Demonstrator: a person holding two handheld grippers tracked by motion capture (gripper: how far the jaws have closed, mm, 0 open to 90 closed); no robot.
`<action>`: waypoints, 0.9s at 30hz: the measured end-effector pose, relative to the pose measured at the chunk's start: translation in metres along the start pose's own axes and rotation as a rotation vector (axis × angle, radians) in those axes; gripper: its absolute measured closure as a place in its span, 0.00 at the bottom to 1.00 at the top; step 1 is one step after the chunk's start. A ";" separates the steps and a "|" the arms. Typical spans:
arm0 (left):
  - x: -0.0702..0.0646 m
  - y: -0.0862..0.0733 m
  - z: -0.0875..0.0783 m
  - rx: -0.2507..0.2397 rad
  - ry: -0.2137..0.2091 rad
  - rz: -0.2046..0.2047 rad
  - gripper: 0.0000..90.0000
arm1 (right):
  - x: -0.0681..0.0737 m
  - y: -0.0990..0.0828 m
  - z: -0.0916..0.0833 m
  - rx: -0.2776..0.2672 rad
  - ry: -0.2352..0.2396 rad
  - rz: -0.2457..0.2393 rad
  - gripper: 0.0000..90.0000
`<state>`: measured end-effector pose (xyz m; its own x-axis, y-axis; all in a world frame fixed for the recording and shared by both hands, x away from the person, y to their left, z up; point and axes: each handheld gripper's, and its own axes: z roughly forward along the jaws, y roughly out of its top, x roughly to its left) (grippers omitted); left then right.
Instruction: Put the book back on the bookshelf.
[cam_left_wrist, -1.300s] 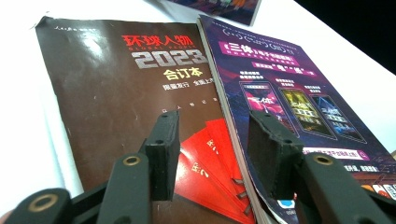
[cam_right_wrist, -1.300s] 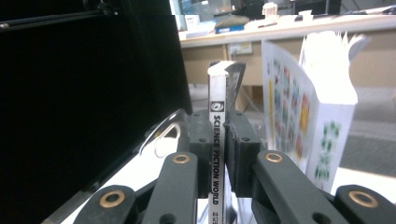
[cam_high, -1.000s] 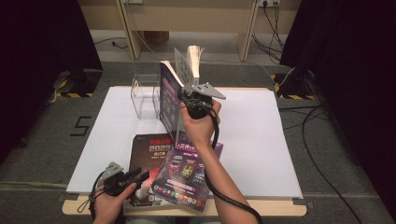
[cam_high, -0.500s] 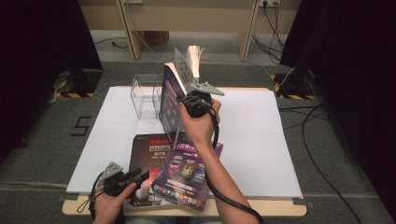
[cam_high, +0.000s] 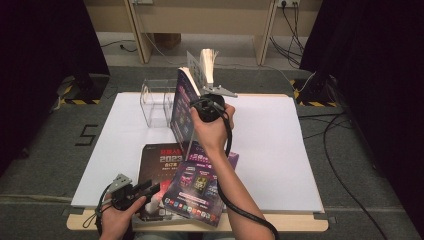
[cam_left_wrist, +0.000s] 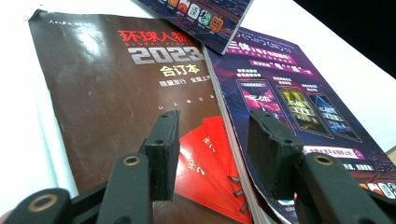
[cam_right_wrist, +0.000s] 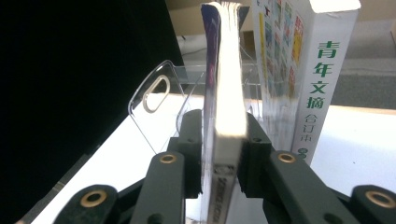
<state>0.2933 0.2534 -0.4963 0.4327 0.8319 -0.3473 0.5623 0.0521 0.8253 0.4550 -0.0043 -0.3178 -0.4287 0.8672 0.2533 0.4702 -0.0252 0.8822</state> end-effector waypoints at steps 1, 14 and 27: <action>0.000 0.000 0.000 -0.001 0.000 0.000 0.60 | -0.001 0.002 0.001 -0.001 0.000 0.000 0.82; 0.000 0.000 0.001 0.001 0.001 0.000 0.60 | 0.000 -0.001 0.003 -0.004 -0.021 -0.027 0.84; 0.000 -0.001 0.001 0.006 -0.002 0.005 0.60 | 0.004 0.003 0.006 0.011 -0.009 -0.036 0.92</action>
<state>0.2935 0.2527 -0.4970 0.4375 0.8309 -0.3439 0.5640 0.0444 0.8246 0.4593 0.0025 -0.3163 -0.4385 0.8718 0.2182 0.4631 0.0111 0.8863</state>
